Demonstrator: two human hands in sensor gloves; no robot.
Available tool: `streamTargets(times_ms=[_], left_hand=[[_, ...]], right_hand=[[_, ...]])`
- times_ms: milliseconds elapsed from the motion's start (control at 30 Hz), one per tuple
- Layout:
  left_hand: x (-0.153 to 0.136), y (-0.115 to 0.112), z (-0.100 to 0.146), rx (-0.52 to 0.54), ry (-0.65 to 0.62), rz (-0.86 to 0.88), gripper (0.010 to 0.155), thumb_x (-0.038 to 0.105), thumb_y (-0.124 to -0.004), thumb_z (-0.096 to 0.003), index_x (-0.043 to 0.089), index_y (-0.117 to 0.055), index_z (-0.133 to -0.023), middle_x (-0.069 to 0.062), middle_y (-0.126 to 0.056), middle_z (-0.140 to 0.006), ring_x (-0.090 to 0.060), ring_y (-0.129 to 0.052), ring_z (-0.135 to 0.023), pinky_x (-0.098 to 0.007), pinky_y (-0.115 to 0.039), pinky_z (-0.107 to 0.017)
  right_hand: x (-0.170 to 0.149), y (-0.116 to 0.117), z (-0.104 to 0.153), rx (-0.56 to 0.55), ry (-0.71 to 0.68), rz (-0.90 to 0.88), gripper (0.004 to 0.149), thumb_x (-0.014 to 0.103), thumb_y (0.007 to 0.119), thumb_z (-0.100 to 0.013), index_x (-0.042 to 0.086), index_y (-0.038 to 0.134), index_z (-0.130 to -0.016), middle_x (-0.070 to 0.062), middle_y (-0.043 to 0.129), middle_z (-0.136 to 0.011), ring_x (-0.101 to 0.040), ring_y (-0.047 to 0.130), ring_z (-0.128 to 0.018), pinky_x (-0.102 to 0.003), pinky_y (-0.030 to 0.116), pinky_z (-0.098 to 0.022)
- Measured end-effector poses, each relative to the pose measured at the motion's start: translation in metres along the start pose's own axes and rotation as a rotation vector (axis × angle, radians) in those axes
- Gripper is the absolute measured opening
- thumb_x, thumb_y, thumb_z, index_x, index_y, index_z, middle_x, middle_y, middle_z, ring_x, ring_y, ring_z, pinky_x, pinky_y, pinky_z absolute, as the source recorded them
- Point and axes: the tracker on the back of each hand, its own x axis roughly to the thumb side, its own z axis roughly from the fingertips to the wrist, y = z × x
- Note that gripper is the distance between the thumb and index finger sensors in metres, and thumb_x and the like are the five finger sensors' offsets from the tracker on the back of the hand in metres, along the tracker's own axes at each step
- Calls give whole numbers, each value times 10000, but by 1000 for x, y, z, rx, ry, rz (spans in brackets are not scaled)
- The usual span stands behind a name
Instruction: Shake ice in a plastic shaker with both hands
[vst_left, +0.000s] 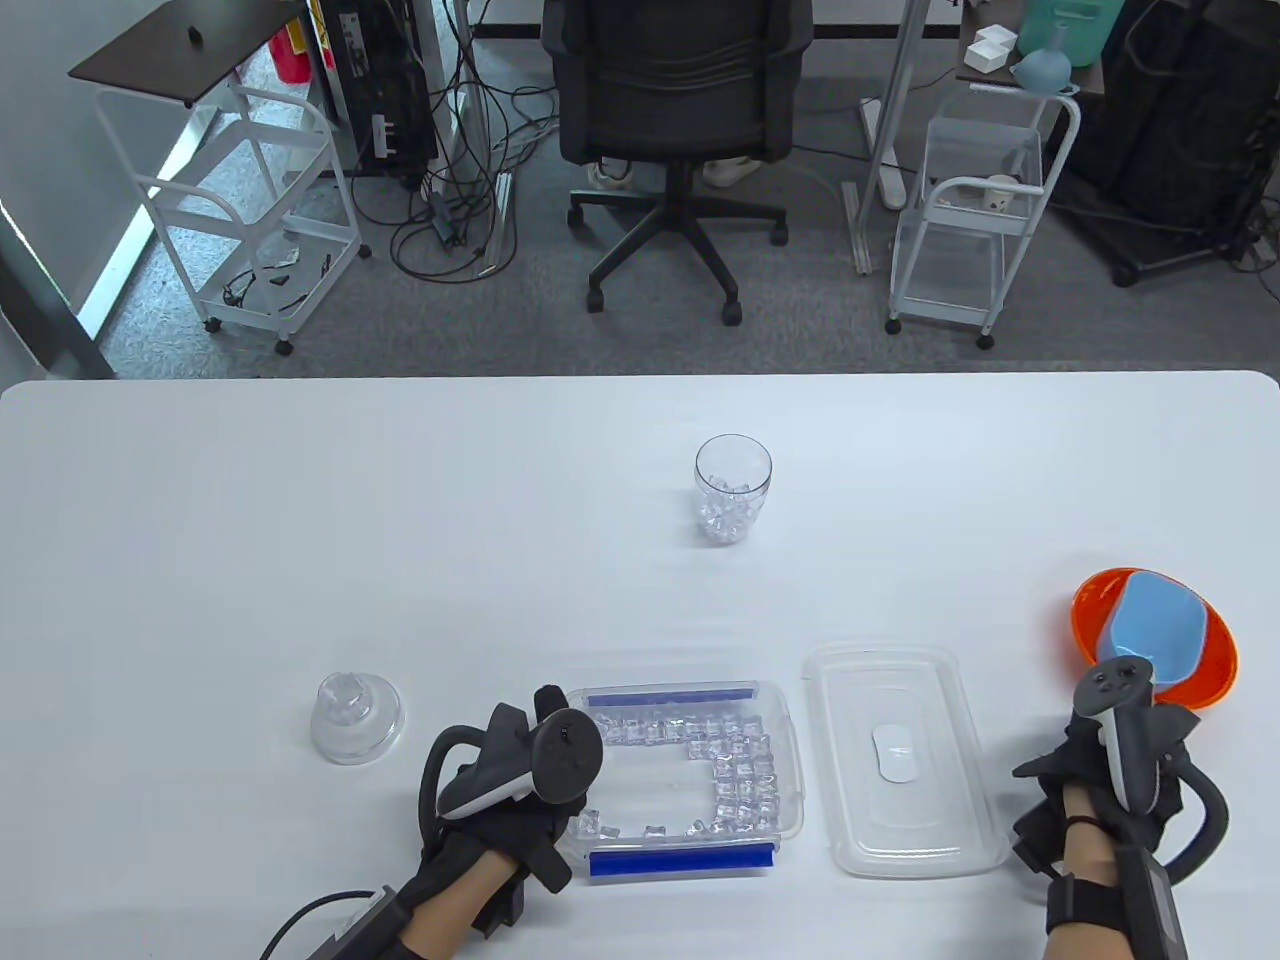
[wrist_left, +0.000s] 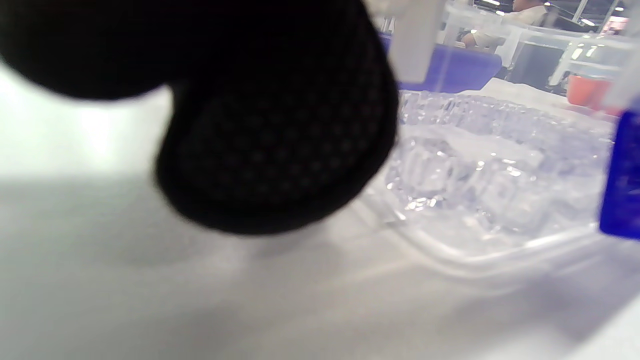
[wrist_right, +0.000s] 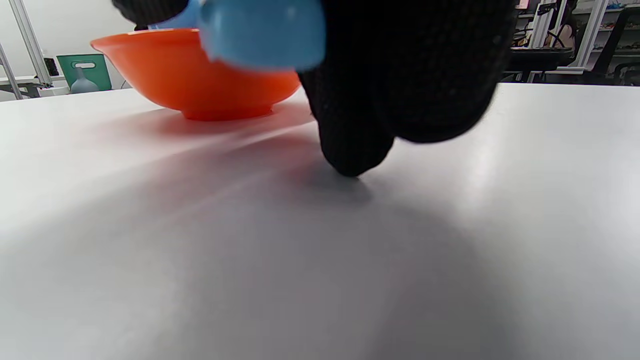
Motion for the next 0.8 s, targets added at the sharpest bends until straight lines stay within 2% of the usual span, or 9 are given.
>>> streamTargets(times_ms=[233, 367, 433, 633, 800], left_hand=[[0, 0, 0, -1, 0, -1, 689, 285, -420, -639, -250, -171, -995, -147, -1010, -529, -160, -1070, -217, -284, -889, -150], [0, 0, 0, -1, 0, -1, 688, 284, -420, -640, -250, -170, -995, -149, -1010, -530, -160, -1071, -215, -285, -889, -150], [0, 0, 0, -1, 0, -2, 688, 285, -420, -640, -249, -171, -995, -149, -1010, -529, -160, -1070, -216, -284, -889, -150], [0, 0, 0, -1, 2, -3, 688, 284, -420, -640, -250, -171, -995, -149, -1010, -529, -160, -1071, -215, -285, -890, -149], [0, 0, 0, -1, 1, -1, 690, 288, -421, -640, -248, -174, -996, -145, -1011, -526, -158, -1069, -216, -283, -889, -149]], right_hand=[[0, 1, -2, -11, 0, 11, 774, 503, 549, -573, -112, 480, -1039, -306, 845, -849, -317, 1057, -486, -398, 921, -298], [0, -10, -1, -47, -15, -1, 786, 506, 547, -574, -122, 470, -1042, -378, 806, -858, -351, 1052, -501, -421, 919, -305], [6, -28, 3, -124, -31, 12, 791, 497, 551, -577, -134, 460, -1046, -430, 775, -857, -386, 1040, -511, -445, 912, -309], [25, -77, 15, -266, -71, 91, 762, 508, 538, -586, -75, 480, -1073, -410, 774, -881, -377, 1026, -554, -444, 904, -347], [46, -96, 41, -330, -220, 36, 746, 502, 552, -587, -48, 484, -1087, -389, 745, -930, -417, 981, -619, -490, 869, -410]])
